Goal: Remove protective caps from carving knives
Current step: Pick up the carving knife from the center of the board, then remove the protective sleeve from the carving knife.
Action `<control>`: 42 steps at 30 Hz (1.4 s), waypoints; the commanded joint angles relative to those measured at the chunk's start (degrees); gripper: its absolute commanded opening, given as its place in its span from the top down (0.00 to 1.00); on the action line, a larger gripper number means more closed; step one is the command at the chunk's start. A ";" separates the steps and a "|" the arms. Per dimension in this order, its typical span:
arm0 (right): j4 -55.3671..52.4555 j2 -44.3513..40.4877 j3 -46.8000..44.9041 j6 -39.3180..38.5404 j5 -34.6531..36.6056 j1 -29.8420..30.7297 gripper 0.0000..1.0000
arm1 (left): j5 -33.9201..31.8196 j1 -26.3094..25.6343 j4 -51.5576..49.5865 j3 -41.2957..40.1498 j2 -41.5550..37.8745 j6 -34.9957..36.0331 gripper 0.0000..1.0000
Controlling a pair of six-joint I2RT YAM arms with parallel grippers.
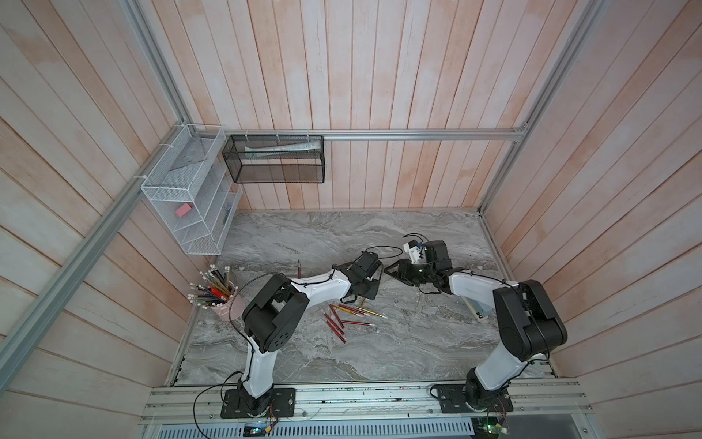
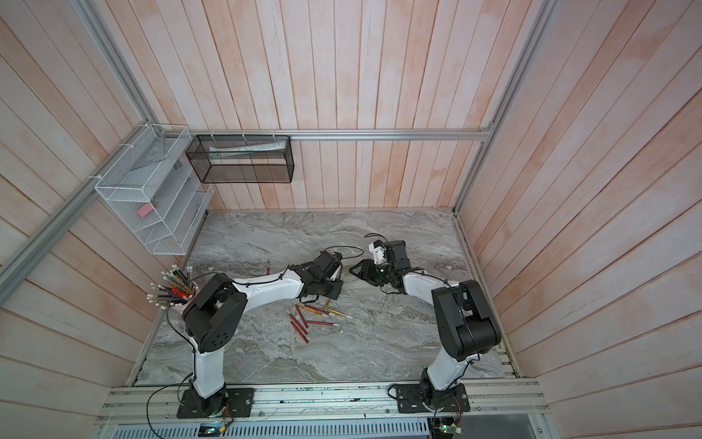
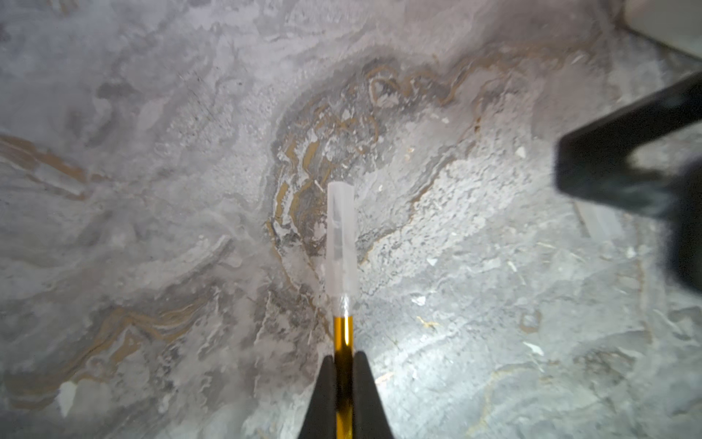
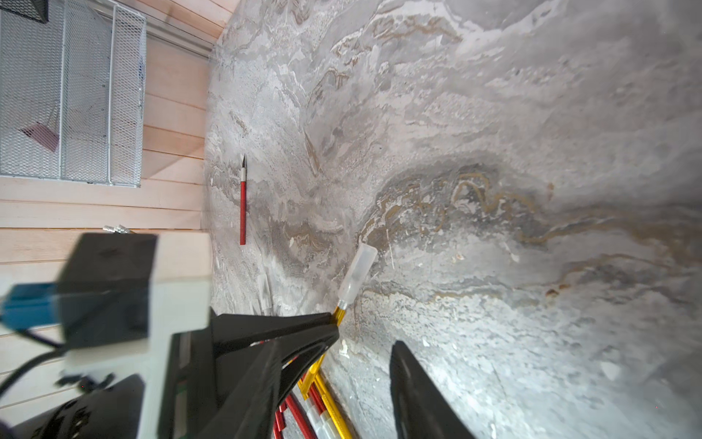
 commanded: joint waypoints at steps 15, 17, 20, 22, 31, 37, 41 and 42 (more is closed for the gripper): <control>3.41 6.78 4.69 2.07 -3.21 2.68 0.63 | 2.54 -0.27 -1.46 -1.34 -5.78 -0.11 1.00; 3.88 7.07 4.88 2.38 -3.45 2.89 0.64 | 2.70 -0.27 -1.43 -1.34 -5.83 -0.15 1.00; 3.98 7.55 5.14 2.51 -3.62 3.12 0.64 | 2.99 -0.33 -1.50 -1.35 -5.86 -0.11 1.00; 4.24 7.90 5.30 2.68 -3.59 3.29 0.64 | 3.11 -0.26 -1.55 -1.43 -5.83 -0.11 1.00; 4.60 9.22 5.79 3.13 -4.03 3.99 0.72 | 3.19 -0.36 -1.55 -1.44 -6.32 -0.05 1.00; 5.03 9.79 6.05 3.44 -4.11 4.13 0.86 | 3.15 -0.36 -1.72 -1.35 -6.53 0.06 1.00; 5.49 9.97 6.47 3.98 -4.34 4.04 1.00 | 2.99 -0.36 -1.81 -1.44 -6.54 0.04 1.00; 5.99 10.06 6.52 4.39 -4.63 3.92 1.00 | 2.92 -0.31 -1.81 -1.52 -6.60 0.00 1.00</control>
